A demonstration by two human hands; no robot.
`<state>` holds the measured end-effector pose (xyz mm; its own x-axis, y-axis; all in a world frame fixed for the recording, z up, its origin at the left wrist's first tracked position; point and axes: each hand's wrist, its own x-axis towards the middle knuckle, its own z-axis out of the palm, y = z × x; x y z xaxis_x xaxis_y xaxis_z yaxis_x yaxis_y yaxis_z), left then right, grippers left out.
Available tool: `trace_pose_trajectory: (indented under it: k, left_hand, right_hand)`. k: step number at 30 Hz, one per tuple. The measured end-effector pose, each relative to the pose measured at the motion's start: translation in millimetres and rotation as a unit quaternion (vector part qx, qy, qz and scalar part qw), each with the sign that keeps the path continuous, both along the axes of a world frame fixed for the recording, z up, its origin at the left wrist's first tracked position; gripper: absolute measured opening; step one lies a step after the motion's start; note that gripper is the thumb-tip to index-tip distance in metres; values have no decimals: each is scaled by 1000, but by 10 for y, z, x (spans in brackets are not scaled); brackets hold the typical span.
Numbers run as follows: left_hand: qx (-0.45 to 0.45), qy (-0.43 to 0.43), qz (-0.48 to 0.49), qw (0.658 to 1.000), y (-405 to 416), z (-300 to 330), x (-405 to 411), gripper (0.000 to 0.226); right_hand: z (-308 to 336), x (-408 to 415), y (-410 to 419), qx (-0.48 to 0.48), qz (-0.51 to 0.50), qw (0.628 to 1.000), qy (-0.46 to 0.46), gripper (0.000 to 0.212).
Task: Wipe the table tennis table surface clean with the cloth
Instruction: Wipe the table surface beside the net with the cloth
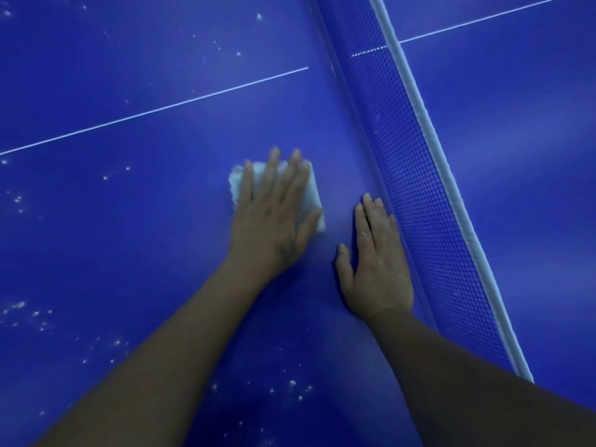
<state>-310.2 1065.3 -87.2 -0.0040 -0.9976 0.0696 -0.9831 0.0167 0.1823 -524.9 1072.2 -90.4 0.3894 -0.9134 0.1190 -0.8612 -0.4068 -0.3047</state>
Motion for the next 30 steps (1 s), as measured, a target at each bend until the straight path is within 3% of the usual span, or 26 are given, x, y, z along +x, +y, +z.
trace_pose_trajectory:
  k: [3,7,12,17,24,30]
  left_hand:
    - [15,-45,75,996,-519,-38,747,71]
    - [61,-4,181,982,-593,67,1400,73]
    - [48,6,284,958,437,150,762,68]
    - [98,17,274,957,1496,241,-202,72]
    - [74,-16,313,947,921,94,238,70]
    - [98,8,292,951,1615,160,-454,70]
  right_hand:
    - [1,-2,1,7,0,1000,0,66]
    - [7,4,2,17,-3,1000,5,66]
    - [22,2,-4,20,-4,1000,17,66]
    - [2,-15,-17,11,-1,1000,21,66]
    - [-10,-25,-6,20,-1,999,31,69]
    - [18,-12,5,29,1,998,46,70]
